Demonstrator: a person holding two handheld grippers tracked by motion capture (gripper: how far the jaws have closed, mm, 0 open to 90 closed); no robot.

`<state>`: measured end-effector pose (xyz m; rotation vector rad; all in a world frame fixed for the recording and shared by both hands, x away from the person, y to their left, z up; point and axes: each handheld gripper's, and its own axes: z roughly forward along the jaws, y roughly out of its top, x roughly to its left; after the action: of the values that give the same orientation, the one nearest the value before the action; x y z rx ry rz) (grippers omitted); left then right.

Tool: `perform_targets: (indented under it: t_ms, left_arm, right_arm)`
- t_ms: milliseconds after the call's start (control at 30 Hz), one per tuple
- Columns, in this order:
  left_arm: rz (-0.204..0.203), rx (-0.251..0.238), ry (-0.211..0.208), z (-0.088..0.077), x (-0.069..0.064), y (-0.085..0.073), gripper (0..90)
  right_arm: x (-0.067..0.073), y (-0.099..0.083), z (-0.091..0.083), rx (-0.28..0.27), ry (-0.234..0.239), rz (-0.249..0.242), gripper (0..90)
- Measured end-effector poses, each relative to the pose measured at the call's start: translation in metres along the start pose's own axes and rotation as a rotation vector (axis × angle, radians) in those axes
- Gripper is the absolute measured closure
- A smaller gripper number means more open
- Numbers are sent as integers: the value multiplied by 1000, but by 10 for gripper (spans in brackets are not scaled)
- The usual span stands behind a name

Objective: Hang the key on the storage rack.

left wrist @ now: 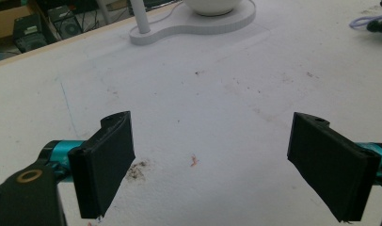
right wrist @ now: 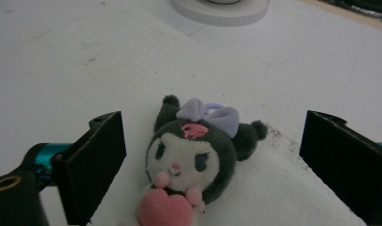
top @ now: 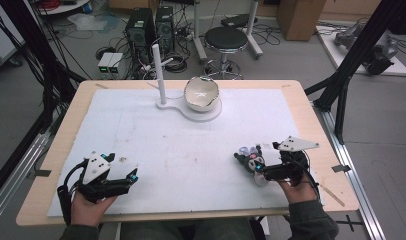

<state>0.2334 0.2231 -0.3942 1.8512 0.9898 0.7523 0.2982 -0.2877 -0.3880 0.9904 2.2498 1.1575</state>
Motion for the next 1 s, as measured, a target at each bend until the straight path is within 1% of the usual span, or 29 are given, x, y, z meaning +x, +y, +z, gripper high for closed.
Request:
perform_targets:
  t_ms: [33, 67, 100, 267, 333, 400, 467, 500, 533, 567, 600, 700, 767, 900, 933, 1000]
  left_arm:
    - [1, 3, -2, 0, 0, 0, 154]
    - [4, 2, -2, 0, 0, 0, 154]
    - [5, 3, -2, 0, -1, 0, 154]
    - [6, 2, 1, 1, -1, 0, 154]
    - [5, 3, -2, 1, -1, 0, 154]
    - [7, 2, -2, 1, -1, 0, 154]
    - [11, 2, -2, 1, -1, 1, 154]
    - [12, 3, -2, 1, -2, 1, 154]
    - [12, 4, -2, 1, -2, 1, 154]
    - [13, 3, -2, 1, -2, 0, 154]
    - [12, 3, -1, 1, -2, 1, 154]
    - [11, 2, -2, 1, -2, 1, 154]
    - [12, 2, -5, 2, -2, 0, 154]
    - [12, 2, -5, 2, -3, 1, 154]
    - [14, 3, -7, 2, -3, 1, 154]
    - [14, 3, -7, 2, -3, 1, 154]
  right_arm:
    - [1, 0, 2, 6, 20, 12, 104]
    - [1, 0, 4, 12, 29, 13, 120]
    - [1, 0, 4, 12, 29, 13, 120]
    - [3, 2, 11, 53, 35, 40, 150]
    - [4, 2, 15, 81, 34, 63, 168]
    - [4, 2, 16, 94, 34, 64, 179]
    - [5, 1, 21, 133, 28, 72, 191]
    - [5, 1, 21, 133, 28, 72, 191]
    - [5, 1, 22, 141, 28, 76, 200]
    - [5, -1, 25, 162, 22, 76, 204]
    - [5, -1, 25, 162, 22, 76, 204]
    - [5, -2, 28, 189, 20, 83, 215]
    - [5, -4, 32, 219, 18, 84, 223]
    - [5, -6, 35, 247, 22, 91, 238]
    - [5, -6, 35, 247, 22, 91, 238]
    - [4, -8, 37, 258, 20, 108, 243]
